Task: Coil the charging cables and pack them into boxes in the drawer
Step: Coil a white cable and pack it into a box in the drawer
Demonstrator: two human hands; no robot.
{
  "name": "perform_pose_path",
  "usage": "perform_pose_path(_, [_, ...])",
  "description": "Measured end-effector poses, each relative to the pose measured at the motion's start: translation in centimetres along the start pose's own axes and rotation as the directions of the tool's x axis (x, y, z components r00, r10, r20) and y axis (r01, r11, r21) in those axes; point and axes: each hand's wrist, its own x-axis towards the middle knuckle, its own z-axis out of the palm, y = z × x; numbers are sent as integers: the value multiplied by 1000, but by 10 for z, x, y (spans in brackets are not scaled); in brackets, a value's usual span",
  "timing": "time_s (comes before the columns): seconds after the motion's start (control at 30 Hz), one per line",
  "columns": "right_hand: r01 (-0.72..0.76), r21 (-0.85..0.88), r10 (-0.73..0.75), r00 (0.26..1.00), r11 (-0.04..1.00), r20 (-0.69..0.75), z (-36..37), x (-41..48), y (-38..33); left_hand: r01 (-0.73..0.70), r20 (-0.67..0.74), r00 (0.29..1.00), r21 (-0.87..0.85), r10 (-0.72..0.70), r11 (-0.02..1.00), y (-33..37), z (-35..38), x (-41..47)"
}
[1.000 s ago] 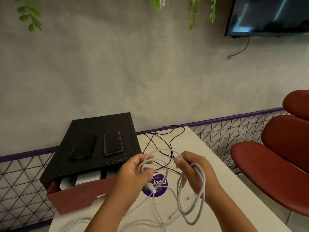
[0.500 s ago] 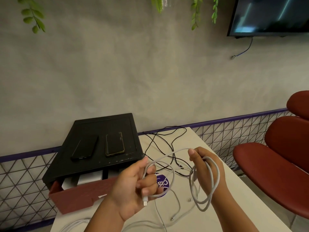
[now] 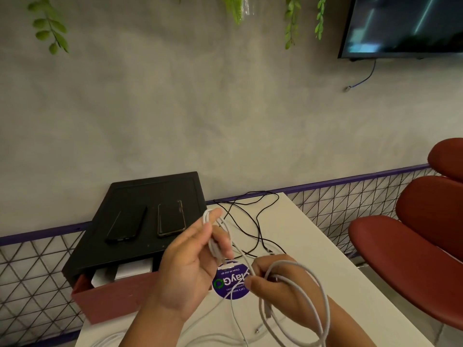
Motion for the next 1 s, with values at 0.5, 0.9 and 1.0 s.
perform_pose_path(0.5, [-344, 563, 182, 928, 751, 324, -9, -12, -18, -284, 264, 958, 927, 114, 246, -16, 0, -5])
perform_pose_path(0.9, [-319, 909, 252, 934, 267, 254, -45, -1, -15, -150, 291, 946, 779, -141, 608, -15, -11, -8])
perform_pose_path(1.0, [-204, 943, 319, 941, 264, 114, -65, 0, -12, -105, 278, 958, 571, -71, 814, -10, -11, -10])
